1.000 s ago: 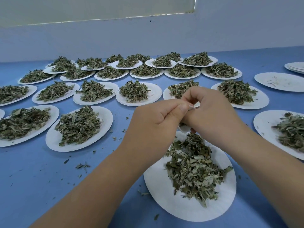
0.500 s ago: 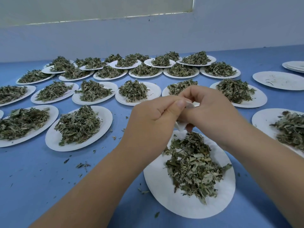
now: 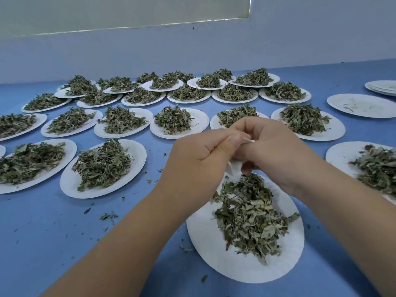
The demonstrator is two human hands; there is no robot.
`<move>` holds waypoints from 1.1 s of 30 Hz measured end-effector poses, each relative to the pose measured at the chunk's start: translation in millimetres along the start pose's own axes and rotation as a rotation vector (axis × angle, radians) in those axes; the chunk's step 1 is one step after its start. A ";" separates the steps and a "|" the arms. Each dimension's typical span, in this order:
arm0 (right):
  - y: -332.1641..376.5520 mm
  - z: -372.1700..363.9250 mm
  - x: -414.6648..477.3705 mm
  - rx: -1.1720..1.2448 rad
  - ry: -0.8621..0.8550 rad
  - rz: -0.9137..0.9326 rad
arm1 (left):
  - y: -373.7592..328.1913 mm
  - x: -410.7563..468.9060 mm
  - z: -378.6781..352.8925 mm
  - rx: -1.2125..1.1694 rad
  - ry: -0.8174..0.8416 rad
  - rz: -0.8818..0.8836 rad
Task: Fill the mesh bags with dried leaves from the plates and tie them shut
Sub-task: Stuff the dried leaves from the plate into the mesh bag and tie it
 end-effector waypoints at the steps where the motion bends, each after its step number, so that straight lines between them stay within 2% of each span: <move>1: -2.0 -0.5 0.7 -0.036 -0.042 -0.011 | 0.5 -0.6 -1.1 0.001 0.003 0.004; 5: -3.2 1.9 3.7 -0.237 -0.182 0.020 | 1.8 -0.5 -0.3 -0.019 0.005 0.001; 7: -2.7 2.8 3.6 -0.251 -0.183 0.019 | 1.7 0.1 1.1 -0.009 -0.010 0.000; 11: -2.3 -1.8 0.7 0.021 0.084 -0.033 | -0.3 0.7 4.9 0.008 -0.046 -0.020; 13: -0.3 -1.9 0.1 0.132 0.137 -0.016 | -1.6 1.3 5.3 0.001 -0.047 -0.033; 18: -2.0 -2.5 1.1 0.010 -0.074 0.044 | -3.4 -1.2 2.1 -0.021 -0.037 -0.051; 23: -6.0 -2.0 4.4 -0.208 -0.207 0.032 | -4.5 -3.6 -2.8 0.104 -0.032 -0.100; 26: -5.0 -1.2 3.1 -0.113 -0.171 0.025 | -2.8 -1.8 1.6 0.108 -0.064 -0.114; 30: -0.5 1.6 0.4 0.157 -0.068 0.013 | -1.9 0.7 11.8 0.128 -0.156 -0.123; 33: -1.1 5.6 1.6 0.168 -0.071 -0.004 | -2.2 1.4 18.1 0.199 -0.181 -0.118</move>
Point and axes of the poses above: each hand's wrist, its own x-axis towards the middle knuckle, its own z-axis out of the back of the hand, y = z × x, the point moved 4 cm from there along x, towards the middle knuckle, and after that the axes turned 3 degrees about -x, right-handed, at the moved point
